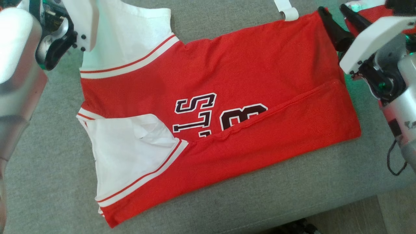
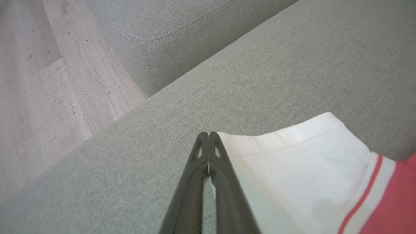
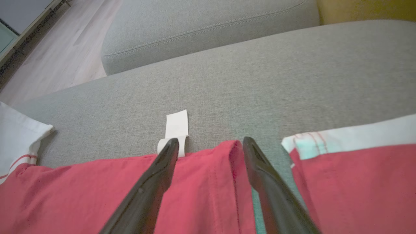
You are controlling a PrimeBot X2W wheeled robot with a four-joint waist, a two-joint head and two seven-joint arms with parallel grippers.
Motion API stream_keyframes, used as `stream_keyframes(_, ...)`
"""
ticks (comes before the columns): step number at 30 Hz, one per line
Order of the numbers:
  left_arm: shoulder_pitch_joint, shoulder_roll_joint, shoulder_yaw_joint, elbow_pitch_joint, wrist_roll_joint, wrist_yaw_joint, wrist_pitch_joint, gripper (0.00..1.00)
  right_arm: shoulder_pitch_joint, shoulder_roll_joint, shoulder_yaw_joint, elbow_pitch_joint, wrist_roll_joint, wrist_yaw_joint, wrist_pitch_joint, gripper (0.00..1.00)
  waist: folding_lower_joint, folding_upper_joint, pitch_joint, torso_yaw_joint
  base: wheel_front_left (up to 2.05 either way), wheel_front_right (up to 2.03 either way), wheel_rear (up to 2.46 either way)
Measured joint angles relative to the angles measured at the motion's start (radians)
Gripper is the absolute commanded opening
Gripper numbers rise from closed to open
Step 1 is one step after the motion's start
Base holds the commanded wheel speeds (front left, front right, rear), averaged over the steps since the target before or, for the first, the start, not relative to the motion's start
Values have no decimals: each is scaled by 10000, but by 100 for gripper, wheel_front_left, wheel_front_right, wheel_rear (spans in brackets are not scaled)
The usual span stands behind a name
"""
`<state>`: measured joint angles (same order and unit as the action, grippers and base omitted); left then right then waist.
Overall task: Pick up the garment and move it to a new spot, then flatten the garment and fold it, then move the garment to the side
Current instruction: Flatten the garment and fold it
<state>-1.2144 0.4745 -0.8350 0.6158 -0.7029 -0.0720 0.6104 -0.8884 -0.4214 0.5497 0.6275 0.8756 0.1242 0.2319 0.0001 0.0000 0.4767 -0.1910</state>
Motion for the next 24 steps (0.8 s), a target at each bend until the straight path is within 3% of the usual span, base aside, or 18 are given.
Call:
stream_keyframes(5,-280,-100,-61,35,15,-88,12,0,-476,-265,619,178,571,0,516,100,1,0,152,83,0,0,0)
stream_keyframes(24,-400,-397,-215,500,40,-178,-311,0,-1191,-430,1931,771,1680,0,485,100,0,0,166,337,0,0,0)
